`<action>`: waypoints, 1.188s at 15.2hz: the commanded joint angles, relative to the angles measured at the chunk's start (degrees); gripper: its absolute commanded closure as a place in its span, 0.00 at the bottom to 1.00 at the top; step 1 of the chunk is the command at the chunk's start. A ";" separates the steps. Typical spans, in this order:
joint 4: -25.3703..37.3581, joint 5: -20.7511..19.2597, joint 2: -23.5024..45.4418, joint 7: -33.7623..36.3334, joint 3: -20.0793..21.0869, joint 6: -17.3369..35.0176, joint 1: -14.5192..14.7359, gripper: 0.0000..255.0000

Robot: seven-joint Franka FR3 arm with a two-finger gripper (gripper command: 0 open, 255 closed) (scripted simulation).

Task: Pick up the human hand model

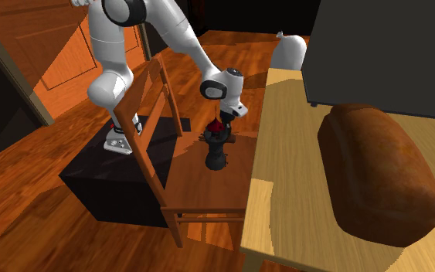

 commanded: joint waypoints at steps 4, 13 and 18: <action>0.24 -0.11 2.92 0.15 -0.01 2.72 0.14 0.00; 0.10 -0.11 2.82 0.05 -0.04 2.74 0.07 1.00; 0.09 0.00 -0.02 0.13 0.05 -0.08 0.09 1.00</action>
